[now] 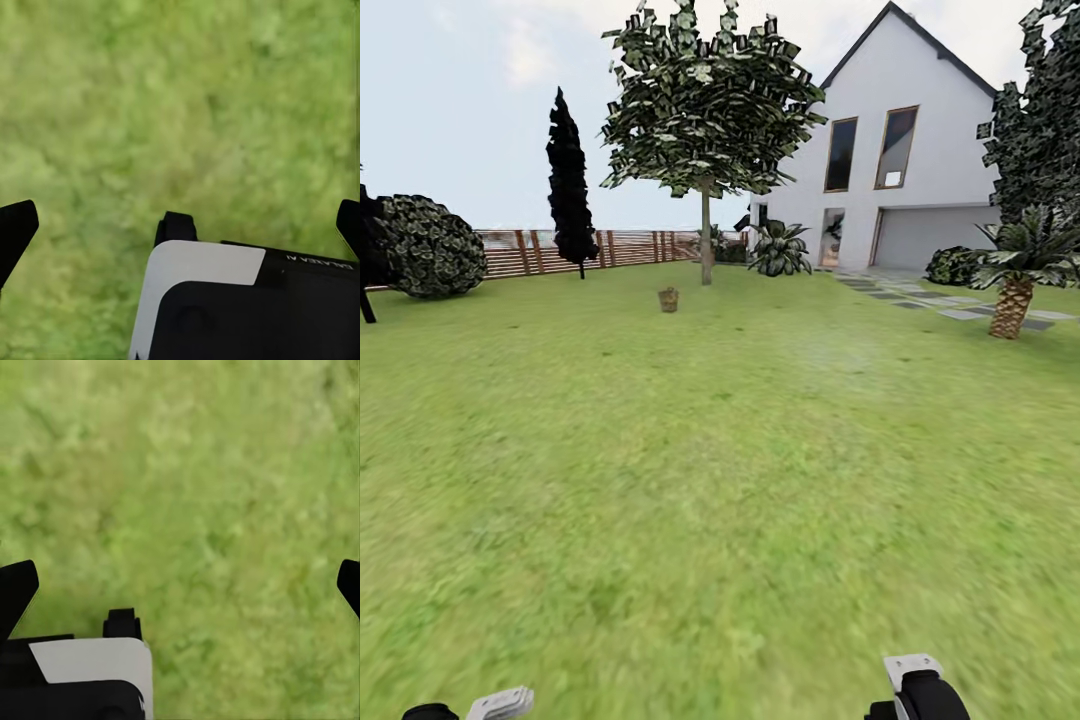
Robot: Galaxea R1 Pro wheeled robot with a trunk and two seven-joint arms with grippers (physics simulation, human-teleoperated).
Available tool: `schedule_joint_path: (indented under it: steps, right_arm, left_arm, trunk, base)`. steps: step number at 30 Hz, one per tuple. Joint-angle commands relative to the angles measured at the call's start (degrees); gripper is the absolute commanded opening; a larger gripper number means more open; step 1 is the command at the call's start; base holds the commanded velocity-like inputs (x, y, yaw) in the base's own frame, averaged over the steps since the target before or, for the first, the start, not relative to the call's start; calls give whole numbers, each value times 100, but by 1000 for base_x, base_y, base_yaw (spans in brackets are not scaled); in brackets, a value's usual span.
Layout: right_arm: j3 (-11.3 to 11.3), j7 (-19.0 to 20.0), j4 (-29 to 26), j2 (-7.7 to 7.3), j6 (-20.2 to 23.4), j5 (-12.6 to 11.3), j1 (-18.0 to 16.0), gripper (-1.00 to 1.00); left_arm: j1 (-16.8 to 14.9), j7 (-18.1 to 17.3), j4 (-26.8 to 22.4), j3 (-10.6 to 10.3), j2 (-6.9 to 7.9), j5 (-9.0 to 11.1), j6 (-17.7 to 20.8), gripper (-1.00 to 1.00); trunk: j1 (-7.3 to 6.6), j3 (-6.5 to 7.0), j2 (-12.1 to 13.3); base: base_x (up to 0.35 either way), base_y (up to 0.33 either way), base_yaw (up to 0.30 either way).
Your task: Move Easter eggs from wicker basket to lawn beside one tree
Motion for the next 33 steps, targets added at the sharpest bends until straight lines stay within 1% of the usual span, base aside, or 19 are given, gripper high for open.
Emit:
schedule_joint_path:
  steps: [1, 9, 14, 16, 18, 19, 20, 21, 24, 28, 30, 33]
  right_arm:
    - [5, 21, -3, 1, 28, 42, -3, 100]
    - [8, 27, -22, -6, 35, 42, -3, 100]
    - [10, 28, -105, -14, 36, 42, -3, 100]
    - [5, 27, -134, -20, 38, 44, -3, 100]
    - [4, 25, -146, -26, 37, 45, -3, 100]
    - [3, 26, -148, -27, 37, 47, -3, 100]
    - [3, 27, -151, -31, 40, 47, -3, 100]
    - [2, 27, -154, -35, 38, 45, -3, 100]
    - [2, 28, -156, -35, 40, 43, -3, 100]
    - [3, 28, -155, -35, 43, 43, -3, 100]
    - [2, 28, -156, -37, 41, 42, -3, 100]
    - [5, 28, -157, -30, 38, 45, -3, 100]
  left_arm:
    - [-3, -34, -4, 9, -3, -22, 25, 100]
    - [-3, -39, -48, 21, 6, -16, 37, 100]
    - [-56, -28, -207, 39, 32, -26, 65, 100]
    - [-326, -26, -159, 39, 53, -69, 83, 100]
    - [-754, -26, 93, 36, 60, -92, 98, 100]
    - [-815, -26, 174, 36, 61, -94, 99, 100]
    - [-939, -26, 349, 36, 62, -96, 101, 100]
    - [-1152, -26, 610, 35, 62, -99, 103, 100]
    - [-1541, -41, 1053, 35, 59, -86, 90, 100]
    - [-1613, -52, 1178, 24, 16, -81, 76, 100]
    - [-1624, -46, 1324, 19, 27, -89, 55, 100]
    - [-1630, -44, 1402, 18, 52, -97, 46, 100]
  trunk:
    - [3, -6, -3]
    - [3, -6, -3]
    - [3, -6, -3]
    - [3, -6, -3]
    - [3, -6, -3]
    - [3, -6, -3]
    - [3, -6, -3]
    - [3, -6, -3]
    - [3, -6, -3]
    - [3, -6, -3]
    - [3, -6, -3]
    - [3, -6, -3]
  base:
    - [335, 0, 0]
    - [335, 0, 0]
    - [335, 0, 0]
    - [337, 0, 0]
    - [337, 0, 0]
    - [337, 0, 0]
    - [337, 0, 0]
    - [338, 0, 0]
    - [338, 0, 0]
    - [338, 0, 0]
    - [338, 0, 0]
    - [338, 0, 0]
